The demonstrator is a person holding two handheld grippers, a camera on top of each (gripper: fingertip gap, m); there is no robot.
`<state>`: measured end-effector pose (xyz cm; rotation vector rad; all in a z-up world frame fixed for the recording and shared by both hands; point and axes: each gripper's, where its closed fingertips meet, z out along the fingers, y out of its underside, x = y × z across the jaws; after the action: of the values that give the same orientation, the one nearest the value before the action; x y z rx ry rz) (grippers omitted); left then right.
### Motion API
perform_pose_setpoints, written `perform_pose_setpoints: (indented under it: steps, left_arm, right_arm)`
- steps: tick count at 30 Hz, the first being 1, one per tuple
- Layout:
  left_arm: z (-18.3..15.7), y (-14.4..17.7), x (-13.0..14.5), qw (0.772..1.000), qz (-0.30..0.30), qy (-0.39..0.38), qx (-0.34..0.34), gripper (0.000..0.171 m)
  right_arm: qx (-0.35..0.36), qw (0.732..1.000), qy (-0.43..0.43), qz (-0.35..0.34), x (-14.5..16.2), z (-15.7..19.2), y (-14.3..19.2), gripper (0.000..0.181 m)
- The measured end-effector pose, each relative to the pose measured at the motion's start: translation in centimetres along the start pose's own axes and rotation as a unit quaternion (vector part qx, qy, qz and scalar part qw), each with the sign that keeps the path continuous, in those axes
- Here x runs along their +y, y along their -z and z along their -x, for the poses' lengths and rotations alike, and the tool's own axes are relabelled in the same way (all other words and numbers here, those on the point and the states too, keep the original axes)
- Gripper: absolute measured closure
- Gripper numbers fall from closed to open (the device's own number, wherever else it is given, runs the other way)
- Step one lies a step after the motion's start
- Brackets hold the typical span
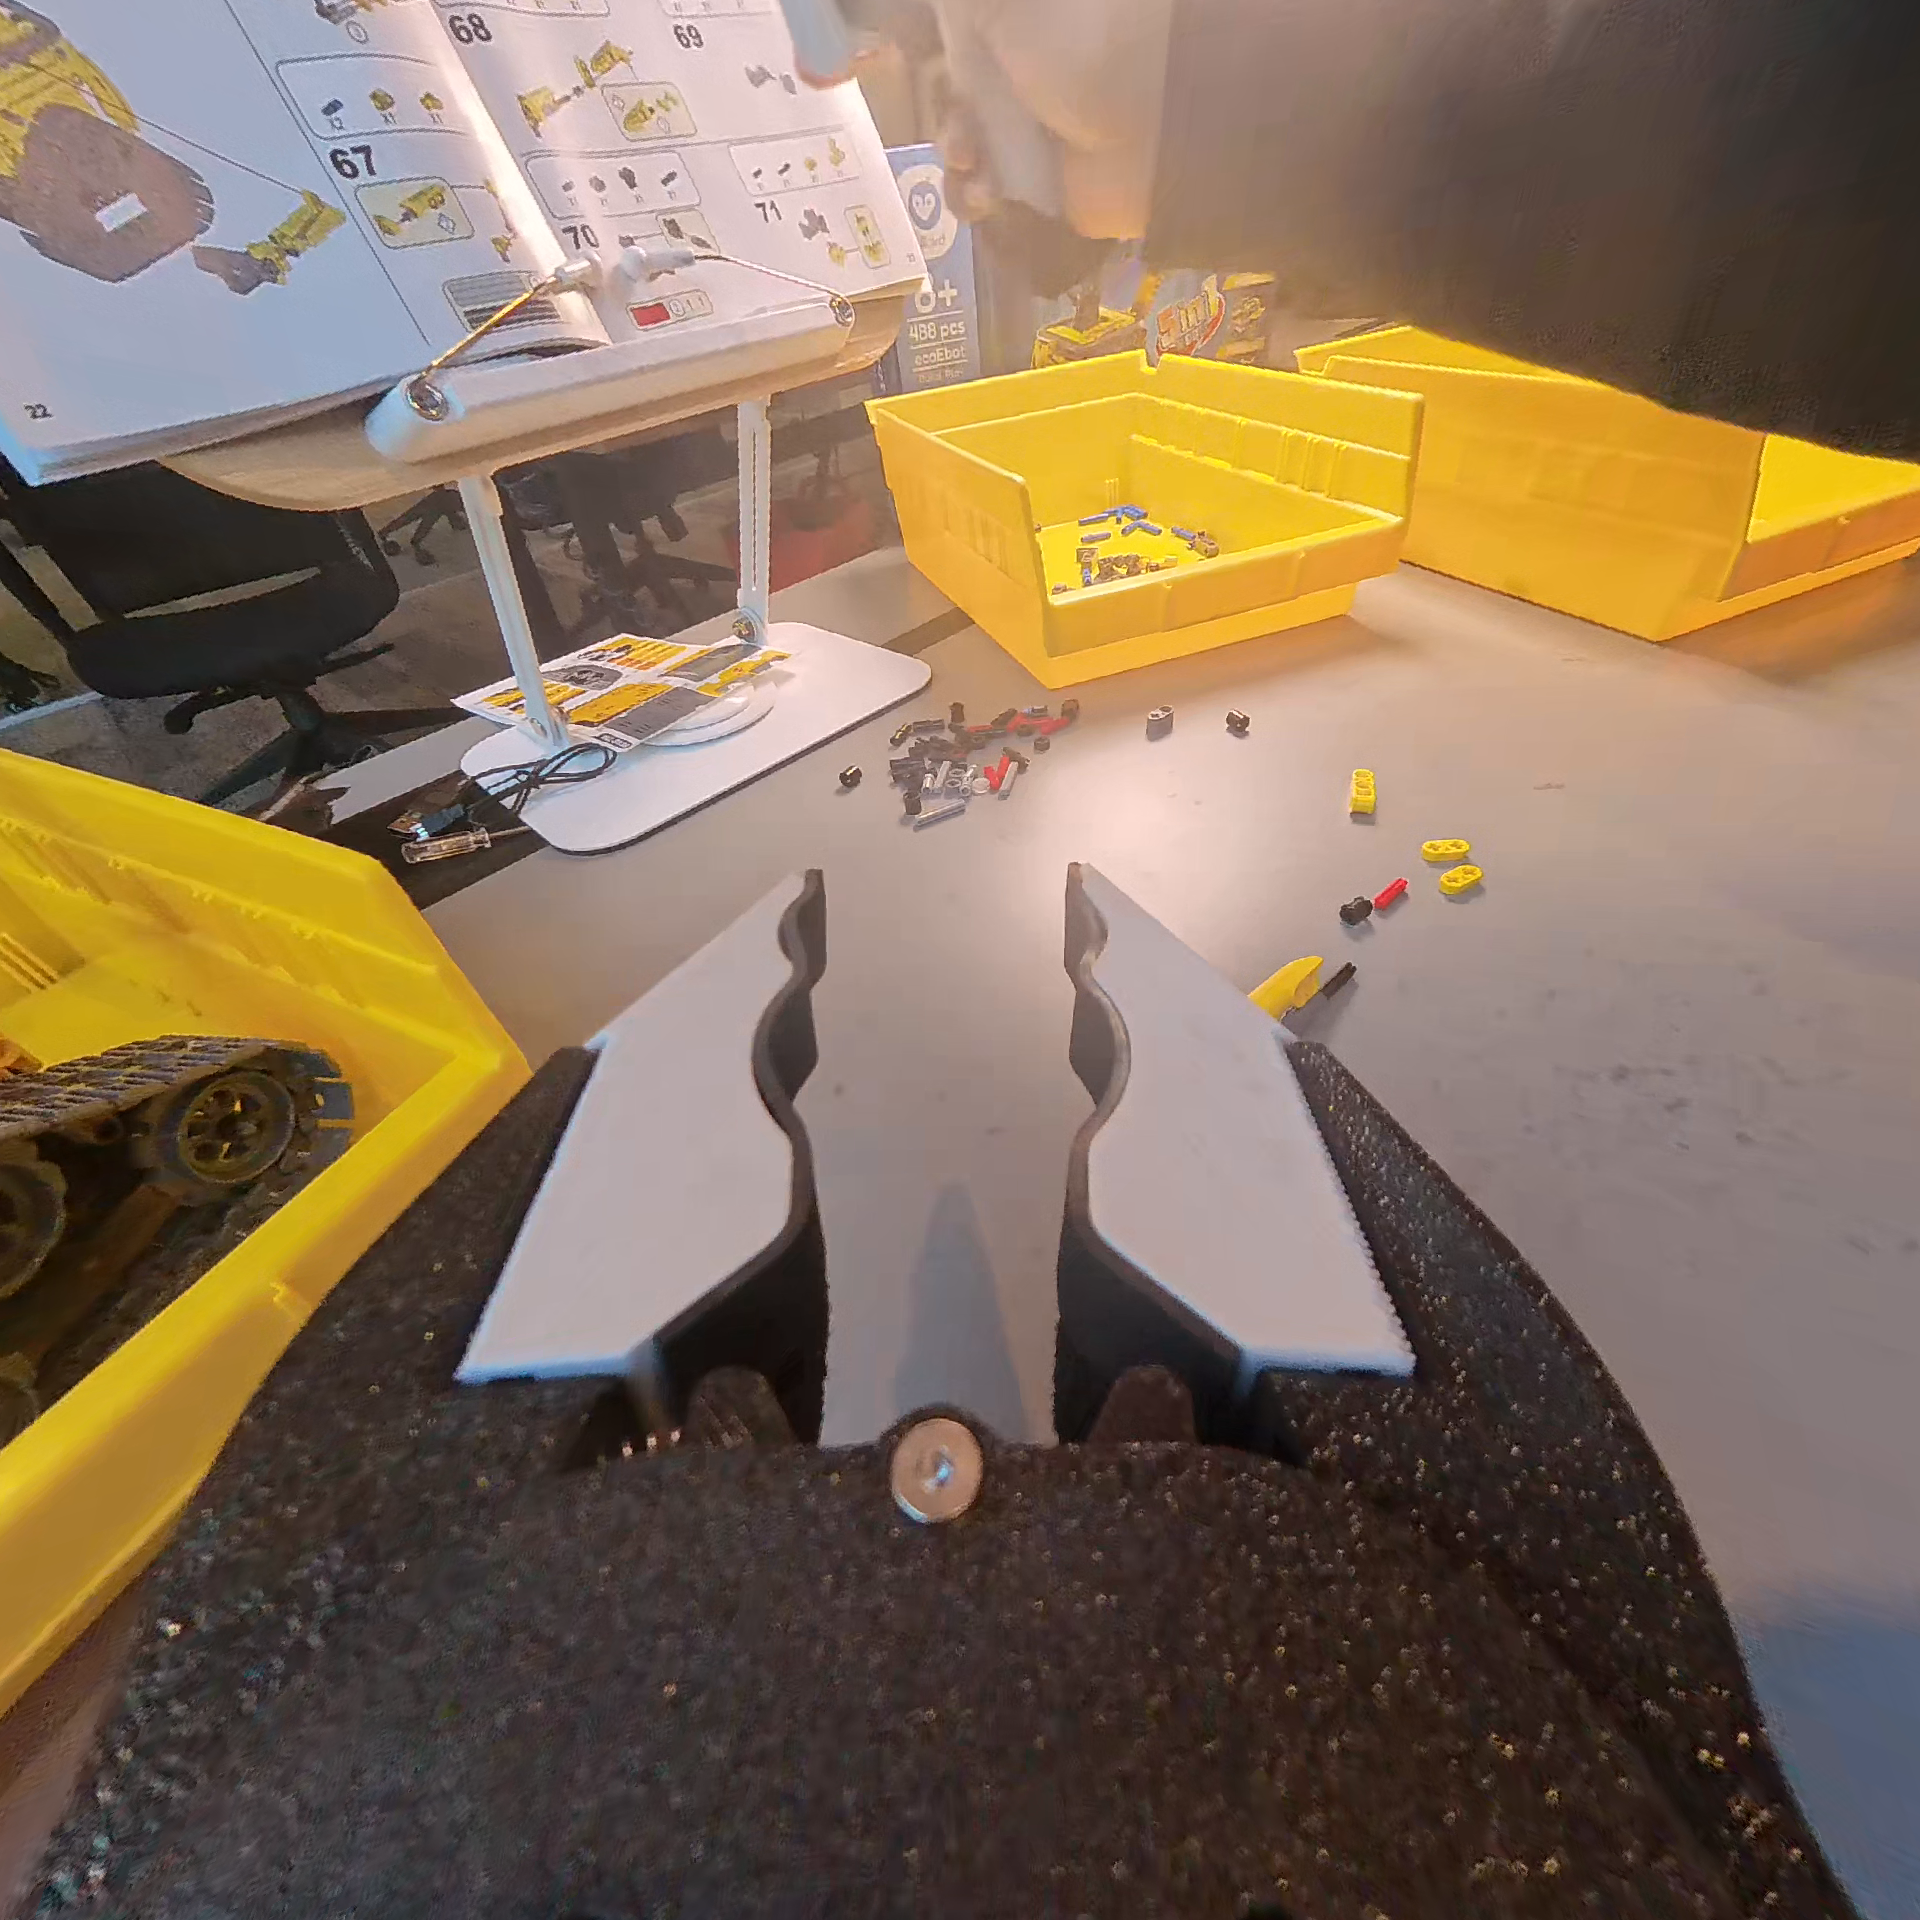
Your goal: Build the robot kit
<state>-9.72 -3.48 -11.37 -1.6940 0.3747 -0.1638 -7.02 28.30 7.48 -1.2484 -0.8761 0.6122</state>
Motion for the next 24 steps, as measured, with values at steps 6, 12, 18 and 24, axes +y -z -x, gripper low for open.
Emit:
perform_pose_setpoints:
  steps: [6, 12, 18, 24]
  left_arm:
    - [0.1, 0.0, 0.0, 1.0, -0.001, 0.004, 0.002, 0.126]
    - [0.1, 0.0, 0.0, 1.0, 0.0, 0.006, 0.003, 0.126]
    - [0.1, 0.2, -0.4, 1.0, -0.005, 0.001, 0.002, 0.126]
    - [-0.1, 0.3, -0.6, 1.0, -0.009, 0.004, 0.007, 0.126]
  right_arm:
    - [0.034, 0.999, 0.0, 0.015, 1.7, -0.8, -3.9, 0.178]
    - [0.031, 0.999, -0.008, 0.024, 2.2, -1.0, -4.4, 0.179]
    - [0.035, 0.997, 0.058, 0.028, 1.3, -5.3, -0.9, 0.177]
    - [0.055, 0.982, 0.11, 0.142, 5.4, -15.0, 5.7, 0.171]
